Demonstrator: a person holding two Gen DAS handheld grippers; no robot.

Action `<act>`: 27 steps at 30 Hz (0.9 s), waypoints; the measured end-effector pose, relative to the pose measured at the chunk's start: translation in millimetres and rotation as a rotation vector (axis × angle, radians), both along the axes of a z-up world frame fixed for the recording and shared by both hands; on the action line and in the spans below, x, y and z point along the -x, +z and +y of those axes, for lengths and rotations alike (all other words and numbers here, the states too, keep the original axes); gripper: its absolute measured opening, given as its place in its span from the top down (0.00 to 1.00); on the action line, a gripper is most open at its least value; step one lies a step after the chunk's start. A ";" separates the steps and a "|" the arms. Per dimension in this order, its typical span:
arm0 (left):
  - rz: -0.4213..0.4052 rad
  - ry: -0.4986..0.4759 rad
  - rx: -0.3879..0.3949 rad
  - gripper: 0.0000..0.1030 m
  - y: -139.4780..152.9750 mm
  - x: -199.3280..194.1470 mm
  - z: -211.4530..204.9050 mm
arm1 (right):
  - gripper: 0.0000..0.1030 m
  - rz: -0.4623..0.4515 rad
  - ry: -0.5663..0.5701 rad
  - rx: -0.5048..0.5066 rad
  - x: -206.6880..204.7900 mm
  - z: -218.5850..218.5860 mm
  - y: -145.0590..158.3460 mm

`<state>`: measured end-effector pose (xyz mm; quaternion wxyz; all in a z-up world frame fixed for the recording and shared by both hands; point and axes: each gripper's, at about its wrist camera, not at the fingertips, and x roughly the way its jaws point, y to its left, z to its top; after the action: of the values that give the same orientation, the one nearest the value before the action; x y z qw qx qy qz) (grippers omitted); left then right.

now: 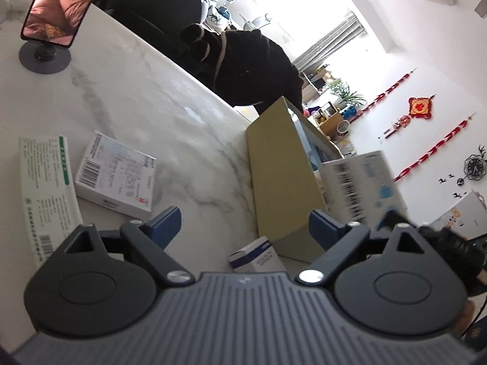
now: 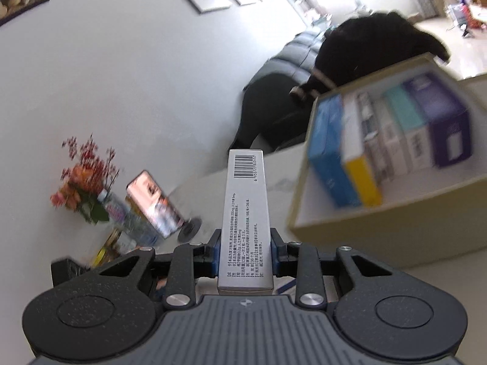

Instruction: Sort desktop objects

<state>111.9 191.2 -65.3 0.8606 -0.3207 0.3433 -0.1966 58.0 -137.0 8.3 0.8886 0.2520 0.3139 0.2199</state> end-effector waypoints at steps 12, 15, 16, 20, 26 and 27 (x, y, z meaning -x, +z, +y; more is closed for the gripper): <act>0.033 0.026 -0.006 0.09 -8.6 -2.2 8.4 | 0.69 -0.071 -0.329 0.159 -18.7 -93.0 31.1; 0.038 0.032 -0.009 0.09 -9.4 -2.4 10.1 | 0.69 -0.071 -0.381 0.244 -28.3 -99.6 30.4; 0.040 0.032 -0.011 0.09 -9.5 -2.5 10.3 | 0.69 -0.070 -0.388 0.265 -31.7 -100.0 29.3; 0.046 0.031 -0.020 0.08 -9.0 -3.0 10.9 | 0.69 -0.074 -0.414 0.368 -45.0 -97.8 24.2; 0.050 0.035 -0.021 0.08 -7.7 -4.0 11.7 | 0.69 -0.060 -0.427 0.421 -63.3 -96.2 15.1; 0.051 0.035 -0.020 0.08 -7.4 -4.3 11.6 | 0.69 -0.057 -0.427 0.415 -66.1 -97.6 14.0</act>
<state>116.1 202.8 -72.7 0.8581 -0.3227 0.3613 -0.1700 124.1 -234.6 22.4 0.9557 0.1190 0.2671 -0.0339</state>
